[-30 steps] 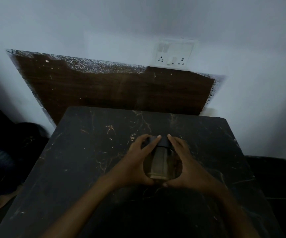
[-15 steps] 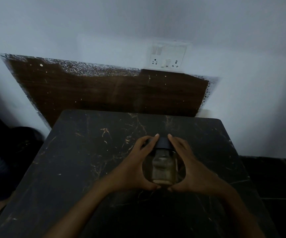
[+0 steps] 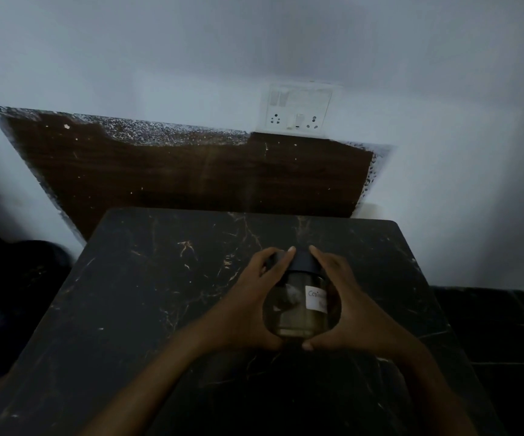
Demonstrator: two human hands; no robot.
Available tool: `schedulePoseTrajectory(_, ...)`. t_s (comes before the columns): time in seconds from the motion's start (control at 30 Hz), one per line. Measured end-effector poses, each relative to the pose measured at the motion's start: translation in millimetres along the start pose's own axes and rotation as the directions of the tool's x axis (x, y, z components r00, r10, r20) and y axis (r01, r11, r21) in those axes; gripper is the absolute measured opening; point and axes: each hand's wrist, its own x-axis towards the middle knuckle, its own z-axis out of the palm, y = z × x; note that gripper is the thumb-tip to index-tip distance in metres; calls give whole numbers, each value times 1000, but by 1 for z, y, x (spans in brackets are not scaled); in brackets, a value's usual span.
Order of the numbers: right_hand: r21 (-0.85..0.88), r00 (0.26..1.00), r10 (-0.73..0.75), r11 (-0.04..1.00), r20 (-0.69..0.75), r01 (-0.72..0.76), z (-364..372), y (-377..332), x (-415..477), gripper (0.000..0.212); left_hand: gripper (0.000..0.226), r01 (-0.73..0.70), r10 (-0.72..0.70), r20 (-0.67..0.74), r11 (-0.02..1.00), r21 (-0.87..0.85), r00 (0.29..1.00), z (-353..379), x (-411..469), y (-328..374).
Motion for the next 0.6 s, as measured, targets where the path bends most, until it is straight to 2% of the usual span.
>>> schedulePoseTrajectory(0.17, 69, 996, 45, 996, 71, -50, -9, 3, -6, 127, 125, 24, -26, -14, 992, -123, 1000, 2, -4, -7)
schedulePoseTrajectory(0.3, 30, 999, 32, 999, 3, -33, -5, 1, -2, 122, 133, 67, -64, 46, 996, -61, 997, 2, 1, -6)
schedulePoseTrajectory(0.4, 25, 1000, 20, 999, -16, -20, -1, -2, 1, 120, 130, 86, -81, 83, 994, -65, 993, 1, 6, -3)
schedulePoseTrajectory(0.5, 44, 999, 16, 999, -35, -14, -4, -4, 0, 124, 121, 85, -82, 32, 990, -112, 996, -3, 8, -3)
schedulePoseTrajectory(0.6, 61, 1000, 18, 998, -14, -17, -14, -5, -2, 131, 123, 74, -75, 4, 981, -179, 997, -10, 9, -4)
